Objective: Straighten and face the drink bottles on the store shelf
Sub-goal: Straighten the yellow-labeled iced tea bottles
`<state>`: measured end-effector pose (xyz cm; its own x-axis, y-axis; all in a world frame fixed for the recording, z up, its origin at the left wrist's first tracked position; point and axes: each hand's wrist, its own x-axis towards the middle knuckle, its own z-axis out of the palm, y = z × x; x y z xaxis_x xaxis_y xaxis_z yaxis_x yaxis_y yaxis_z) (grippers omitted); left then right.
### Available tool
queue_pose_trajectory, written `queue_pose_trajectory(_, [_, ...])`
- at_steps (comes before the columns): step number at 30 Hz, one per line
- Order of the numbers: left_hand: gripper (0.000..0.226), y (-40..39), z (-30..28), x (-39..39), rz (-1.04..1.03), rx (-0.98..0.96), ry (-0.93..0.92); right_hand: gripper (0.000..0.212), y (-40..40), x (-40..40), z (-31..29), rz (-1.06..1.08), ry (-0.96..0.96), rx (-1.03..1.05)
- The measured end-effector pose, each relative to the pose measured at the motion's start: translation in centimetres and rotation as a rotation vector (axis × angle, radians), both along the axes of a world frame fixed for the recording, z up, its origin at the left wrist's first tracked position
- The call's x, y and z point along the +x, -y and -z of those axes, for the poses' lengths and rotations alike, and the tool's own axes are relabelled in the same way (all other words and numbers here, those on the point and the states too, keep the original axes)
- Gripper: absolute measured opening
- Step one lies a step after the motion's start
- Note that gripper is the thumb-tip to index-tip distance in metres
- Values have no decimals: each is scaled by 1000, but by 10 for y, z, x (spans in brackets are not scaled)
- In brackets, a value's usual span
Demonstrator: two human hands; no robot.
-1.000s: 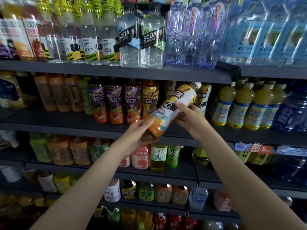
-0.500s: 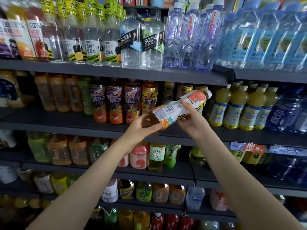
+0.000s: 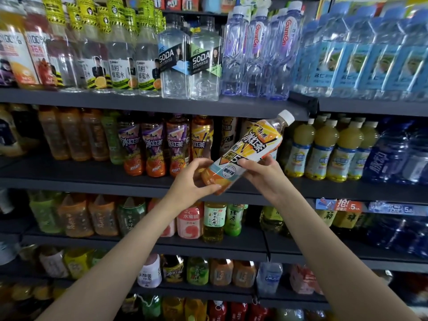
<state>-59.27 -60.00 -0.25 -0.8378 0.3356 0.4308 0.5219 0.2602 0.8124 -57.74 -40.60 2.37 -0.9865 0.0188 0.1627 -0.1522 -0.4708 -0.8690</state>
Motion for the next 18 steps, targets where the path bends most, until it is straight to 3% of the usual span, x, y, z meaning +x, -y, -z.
queue_pose_trajectory(5, [60,-1,3,-5,-34,-55,-40,44,0,-1,1,-27,-61,87])
queue_pose_trajectory(11, [65,-16,13,-10,-45,-88,6,54,16,-5,3,65,-169,674])
queue_pose_trajectory(15, [51,-15,22,-21,-132,16,52,65,31,-29,10,65,-264,861])
queue_pose_trajectory(18, [48,-13,24,-39,-187,14,59,73,37,-53,16,64,-246,889])
